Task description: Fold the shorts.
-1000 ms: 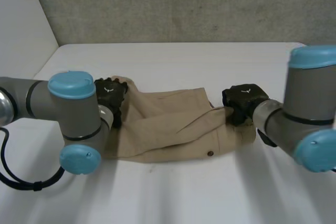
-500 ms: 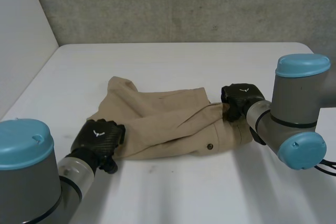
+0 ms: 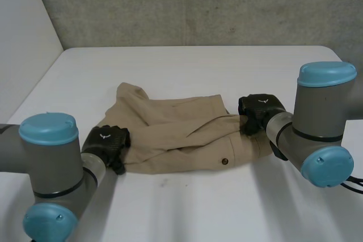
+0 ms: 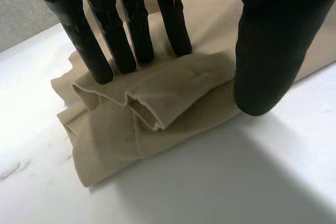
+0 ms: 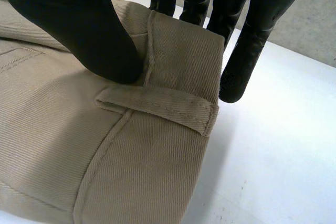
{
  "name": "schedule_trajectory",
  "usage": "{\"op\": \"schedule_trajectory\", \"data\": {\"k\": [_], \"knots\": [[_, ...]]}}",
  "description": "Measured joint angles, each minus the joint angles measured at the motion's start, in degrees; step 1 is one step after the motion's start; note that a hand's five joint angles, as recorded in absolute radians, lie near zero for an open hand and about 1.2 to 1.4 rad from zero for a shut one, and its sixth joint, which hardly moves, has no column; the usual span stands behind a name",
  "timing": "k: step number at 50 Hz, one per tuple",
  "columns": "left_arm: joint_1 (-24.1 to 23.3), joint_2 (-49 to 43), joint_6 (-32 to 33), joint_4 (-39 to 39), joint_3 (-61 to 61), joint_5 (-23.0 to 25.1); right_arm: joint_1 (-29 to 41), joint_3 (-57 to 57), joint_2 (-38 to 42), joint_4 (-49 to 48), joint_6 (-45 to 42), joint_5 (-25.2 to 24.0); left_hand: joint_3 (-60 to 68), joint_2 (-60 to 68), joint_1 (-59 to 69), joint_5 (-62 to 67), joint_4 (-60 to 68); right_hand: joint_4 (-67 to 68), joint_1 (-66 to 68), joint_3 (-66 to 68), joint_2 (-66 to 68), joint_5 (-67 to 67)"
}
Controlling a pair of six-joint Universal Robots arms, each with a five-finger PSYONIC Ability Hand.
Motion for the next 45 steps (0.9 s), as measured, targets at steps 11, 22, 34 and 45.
{"op": "schedule_trajectory", "data": {"k": [11,22,34,45], "knots": [[0.34,-0.12,-0.01,4.04,-0.09,0.18,0.1,0.16,-0.04,-0.06,-2.34,0.0,23.13,24.73,22.68,23.51,24.69,0.0,0.07,0.0,0.0,0.02],[0.57,4.31,-0.03,2.21,-0.88,1.0,0.96,0.8,-1.14,0.56,-13.38,0.2,23.84,24.66,23.09,23.51,24.69,0.0,0.07,0.0,0.0,0.02],[1.59,4.7,0.0,-1.92,-0.3,1.53,1.28,1.93,-2.88,0.62,-17.55,0.32,15.39,15.65,14.7,15.96,15.76,0.0,0.06,0.0,0.0,0.02],[2.02,4.88,0.0,-4.56,1.72,1.58,1.4,2.22,-2.75,0.59,-17.4,0.09,13.11,13.51,12.92,13.48,13.58,0.0,0.07,0.0,0.0,0.03]]}}
